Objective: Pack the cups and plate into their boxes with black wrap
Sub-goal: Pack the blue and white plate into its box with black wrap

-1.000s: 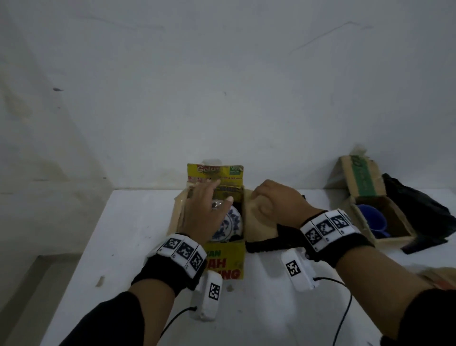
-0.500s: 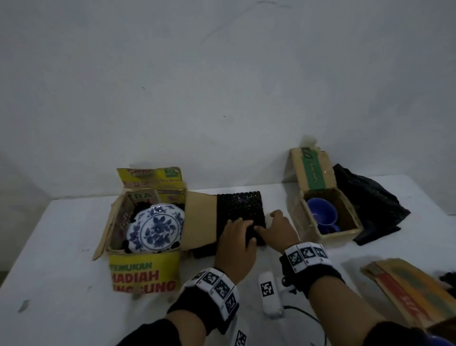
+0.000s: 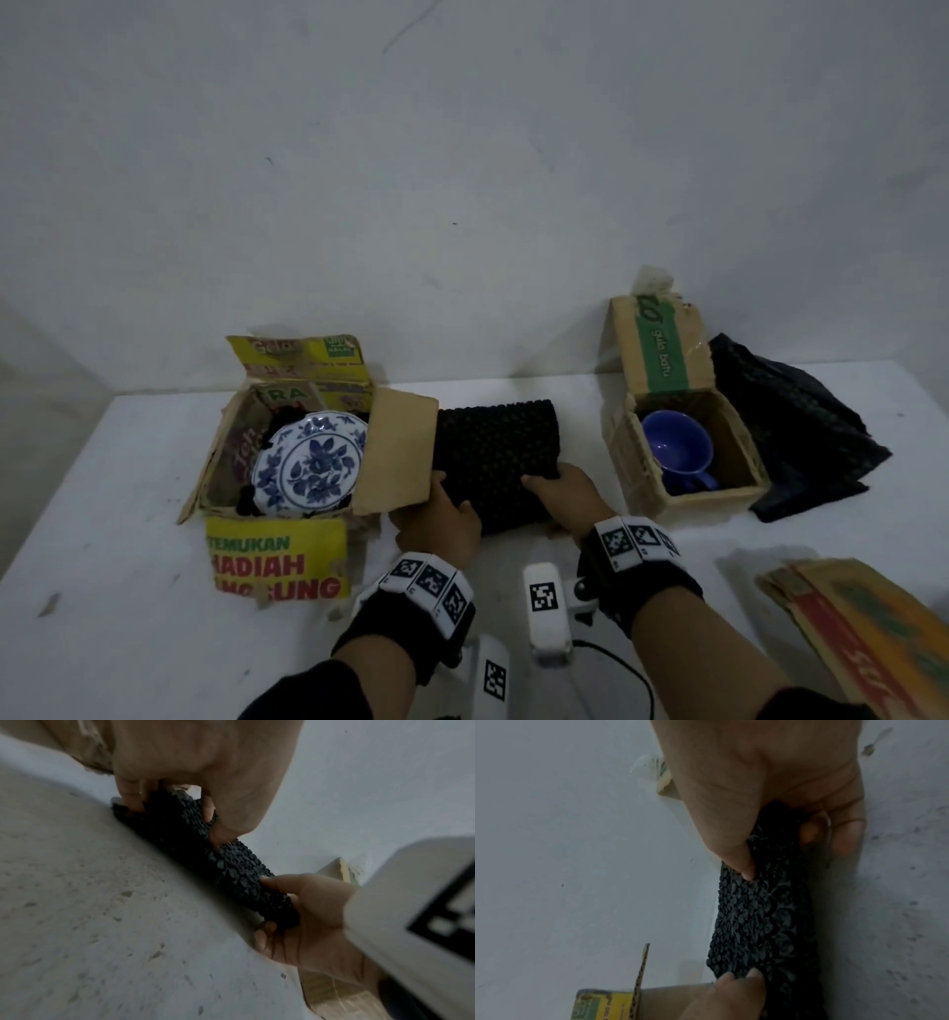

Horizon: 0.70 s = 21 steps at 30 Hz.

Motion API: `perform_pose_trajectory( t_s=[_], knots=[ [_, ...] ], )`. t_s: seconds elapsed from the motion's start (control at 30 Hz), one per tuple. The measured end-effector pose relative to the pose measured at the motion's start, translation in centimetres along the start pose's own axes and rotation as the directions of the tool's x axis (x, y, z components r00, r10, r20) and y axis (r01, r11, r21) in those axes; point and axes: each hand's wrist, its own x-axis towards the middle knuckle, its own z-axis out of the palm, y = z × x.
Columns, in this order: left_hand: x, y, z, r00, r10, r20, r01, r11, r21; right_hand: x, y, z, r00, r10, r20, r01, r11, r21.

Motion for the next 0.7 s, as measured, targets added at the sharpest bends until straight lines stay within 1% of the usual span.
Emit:
perform_pose_trajectory(
  t_s=[0.07,0.17,0.23,0.3,0.4,0.5,0.57,0.63,0.67,0.7],
  knots=[
    [-0.1,-0.1,-0.3,0.998,-0.03,0.054,0.031,0.999,-0.031,-0.6,0.0,-0.5,1.0,-0.009,-0.006,0.009,0.997,0.082],
    [-0.5,0.0,-0.7,0.993,-0.038,0.111,0.047,0.996,-0.081,-2.1,-0.4,-1.3,0.999,-0.049,-0.018,0.051,0.974,0.22],
    [-1.1,0.5,-0.8,0.985,-0.034,0.166,0.061,0.985,-0.161,-3.4,-0.9,-1.8,0.996,-0.084,-0.03,0.09,0.951,0.297],
    [-2.0,1.3,-0.9,0.979,-0.033,0.203,0.089,0.957,-0.275,-4.8,-1.7,-2.4,0.992,-0.1,-0.071,0.118,0.934,0.336],
    [-3.5,2.6,-1.2,0.978,0.011,0.209,0.095,0.868,-0.488,-7.2,-3.3,-3.6,0.982,-0.155,-0.111,0.187,0.9,0.394],
    [-5.2,3.9,-2.6,0.961,0.102,0.258,0.086,0.777,-0.624,-10.1,-5.4,-4.9,0.966,-0.233,-0.114,0.258,0.831,0.492],
    [-5.9,4.6,-4.1,0.932,0.137,0.335,0.145,0.707,-0.692,-11.6,-6.8,-5.6,0.955,-0.268,-0.124,0.289,0.761,0.58],
    [-5.9,5.2,-6.2,0.907,0.158,0.391,0.227,0.598,-0.769,-12.8,-8.2,-5.9,0.939,-0.317,-0.134,0.323,0.673,0.666],
    [-5.6,5.3,-7.3,0.904,0.17,0.393,0.245,0.547,-0.801,-13.3,-9.0,-5.9,0.926,-0.347,-0.148,0.347,0.632,0.693],
    [-5.2,5.4,-8.6,0.91,0.187,0.37,0.232,0.51,-0.828,-13.7,-9.8,-5.8,0.913,-0.371,-0.169,0.376,0.606,0.701]
  ],
)
